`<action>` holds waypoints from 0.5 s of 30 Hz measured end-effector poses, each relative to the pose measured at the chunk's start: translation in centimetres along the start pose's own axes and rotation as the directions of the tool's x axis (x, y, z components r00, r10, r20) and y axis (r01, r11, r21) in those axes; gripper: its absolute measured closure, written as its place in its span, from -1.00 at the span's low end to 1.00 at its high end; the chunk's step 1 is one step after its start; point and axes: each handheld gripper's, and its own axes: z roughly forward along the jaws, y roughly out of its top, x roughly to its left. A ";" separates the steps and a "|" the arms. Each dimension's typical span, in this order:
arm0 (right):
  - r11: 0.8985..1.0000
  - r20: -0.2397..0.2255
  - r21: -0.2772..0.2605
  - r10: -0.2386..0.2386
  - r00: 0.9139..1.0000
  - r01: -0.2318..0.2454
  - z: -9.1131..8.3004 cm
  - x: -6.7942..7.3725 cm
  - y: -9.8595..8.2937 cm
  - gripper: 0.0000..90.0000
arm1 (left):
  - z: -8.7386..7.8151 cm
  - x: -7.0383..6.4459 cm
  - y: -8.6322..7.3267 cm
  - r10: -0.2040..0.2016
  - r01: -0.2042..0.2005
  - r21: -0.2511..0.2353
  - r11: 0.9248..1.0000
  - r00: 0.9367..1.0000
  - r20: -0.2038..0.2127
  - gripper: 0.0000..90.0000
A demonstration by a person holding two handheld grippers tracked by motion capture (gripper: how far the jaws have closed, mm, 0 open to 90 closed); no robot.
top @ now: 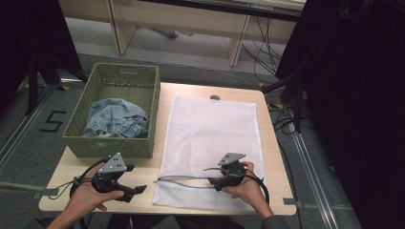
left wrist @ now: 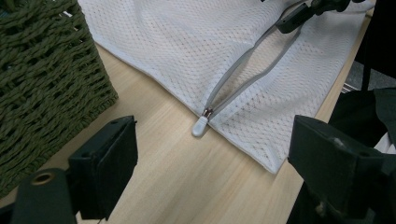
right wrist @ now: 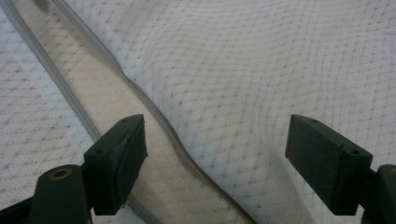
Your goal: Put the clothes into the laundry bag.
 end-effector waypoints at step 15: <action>1.000 0.017 0.010 -0.029 0.999 0.028 0.7 -1.2 0.8 0.54 | 0.1 -0.1 0.0 -0.013 0.013 -0.007 1.000 1.000 -0.008 -0.64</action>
